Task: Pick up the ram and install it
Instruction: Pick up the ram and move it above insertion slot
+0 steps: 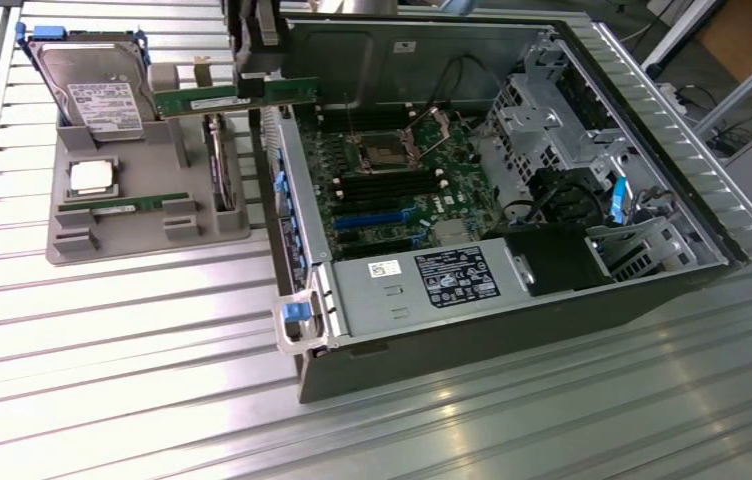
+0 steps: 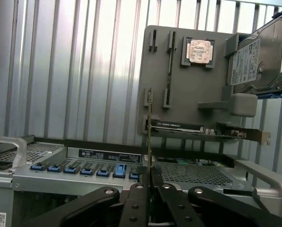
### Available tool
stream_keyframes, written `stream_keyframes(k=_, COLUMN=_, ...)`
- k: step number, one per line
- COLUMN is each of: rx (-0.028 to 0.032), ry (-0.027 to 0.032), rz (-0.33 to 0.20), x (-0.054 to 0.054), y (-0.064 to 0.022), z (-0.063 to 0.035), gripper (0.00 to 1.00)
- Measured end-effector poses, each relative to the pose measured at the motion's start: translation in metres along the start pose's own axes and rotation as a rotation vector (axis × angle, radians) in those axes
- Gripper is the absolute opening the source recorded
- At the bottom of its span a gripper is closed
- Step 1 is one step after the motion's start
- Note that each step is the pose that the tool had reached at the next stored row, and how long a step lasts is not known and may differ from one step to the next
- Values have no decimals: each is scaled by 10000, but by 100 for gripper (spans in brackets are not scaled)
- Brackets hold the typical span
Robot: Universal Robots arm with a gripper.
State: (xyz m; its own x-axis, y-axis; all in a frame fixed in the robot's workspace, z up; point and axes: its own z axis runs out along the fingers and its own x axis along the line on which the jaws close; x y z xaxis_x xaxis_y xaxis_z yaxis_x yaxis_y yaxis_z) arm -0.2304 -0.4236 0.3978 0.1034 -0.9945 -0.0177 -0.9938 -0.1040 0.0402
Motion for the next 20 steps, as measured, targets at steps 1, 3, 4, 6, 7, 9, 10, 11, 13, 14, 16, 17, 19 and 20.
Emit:
stream_keyframes(k=1, rx=-1, ry=0, rz=0, x=1, y=-10, z=-1, gripper=13)
stream_keyframes(k=3, rx=0, ry=0, rz=0, x=4, y=-34, z=-2, gripper=13)
stream_keyframes(k=4, rx=-1, ry=0, rz=1, x=4, y=-43, z=-2, gripper=13)
stream_keyframes(k=6, rx=-1, ry=0, rz=1, x=6, y=-56, z=-3, gripper=13)
stream_keyframes(k=7, rx=-1, ry=0, rz=0, x=7, y=-67, z=-3, gripper=13)
stream_keyframes(k=9, rx=-1, ry=0, rz=0, x=8, y=-81, z=-4, gripper=13)
stream_keyframes(k=10, rx=0, ry=0, rz=1, x=9, y=-88, z=-4, gripper=13)
stream_keyframes(k=11, rx=0, ry=0, rz=0, x=10, y=-96, z=-4, gripper=13)
stream_keyframes(k=13, rx=0, ry=0, rz=0, x=13, y=-124, z=-5, gripper=13)
stream_keyframes(k=14, rx=0, ry=0, rz=1, x=15, y=-143, z=-6, gripper=13)
stream_keyframes(k=16, rx=0, ry=0, rz=0, x=18, y=-177, z=-8, gripper=13)
stream_keyframes(k=17, rx=-1, ry=1, rz=0, x=20, y=-189, z=-9, gripper=13)
stream_keyframes(k=19, rx=0, ry=0, rz=0, x=23, y=-219, z=-9, gripper=13)
stream_keyframes(k=20, rx=0, ry=0, rz=0, x=24, y=-234, z=-10, gripper=13)
